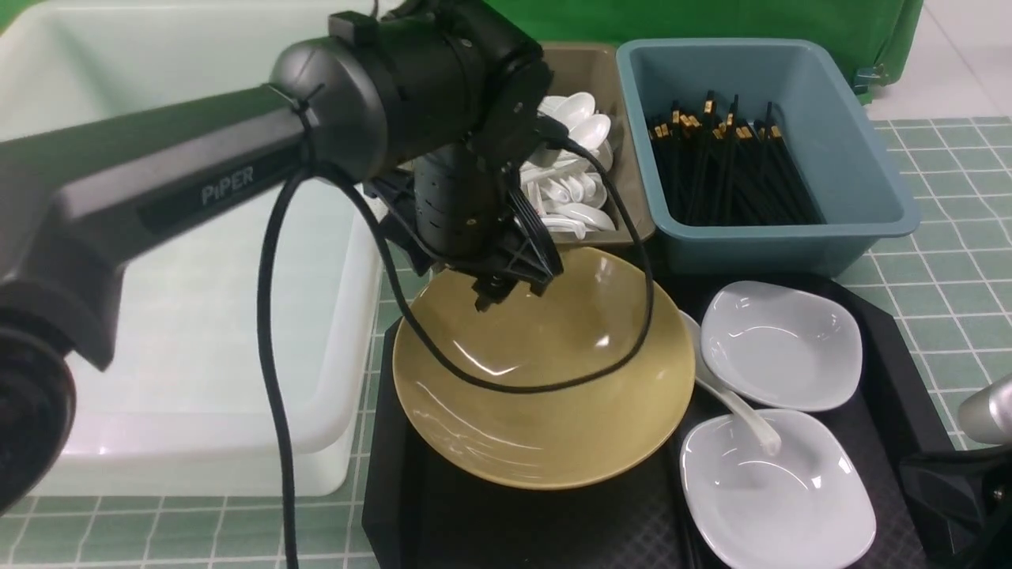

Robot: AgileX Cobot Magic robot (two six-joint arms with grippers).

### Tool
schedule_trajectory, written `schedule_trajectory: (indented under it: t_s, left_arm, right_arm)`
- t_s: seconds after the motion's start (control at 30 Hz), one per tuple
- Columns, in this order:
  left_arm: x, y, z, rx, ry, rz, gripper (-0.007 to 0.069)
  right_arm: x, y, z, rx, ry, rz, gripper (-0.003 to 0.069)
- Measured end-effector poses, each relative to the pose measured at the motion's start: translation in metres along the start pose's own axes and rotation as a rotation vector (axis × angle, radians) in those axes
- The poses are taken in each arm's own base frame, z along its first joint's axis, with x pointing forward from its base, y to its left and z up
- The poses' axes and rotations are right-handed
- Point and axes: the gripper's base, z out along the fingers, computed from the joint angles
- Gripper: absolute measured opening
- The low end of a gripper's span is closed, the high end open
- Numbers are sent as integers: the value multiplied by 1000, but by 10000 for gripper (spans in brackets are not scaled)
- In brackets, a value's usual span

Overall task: On blue table put chopsticks spoon bowls plates into blue grey white boxes.
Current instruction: 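Grasp the large bowl on the tray by its rim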

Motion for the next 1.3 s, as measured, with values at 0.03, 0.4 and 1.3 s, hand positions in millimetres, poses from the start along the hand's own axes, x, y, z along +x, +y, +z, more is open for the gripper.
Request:
schedule_trajectory:
  t_s: [0.03,0.4,1.3]
  left_arm:
    - [0,4,4,5,10,-14,436]
    - [0,-12,22,243,73,39,436]
    - [4,-8,-21,289,-19,103,4]
  right_arm:
    - [0,0,0,0,0,0,48]
    - [0,0,0,0,-3,0,50]
    - [0,0,0,0,-3,0,76]
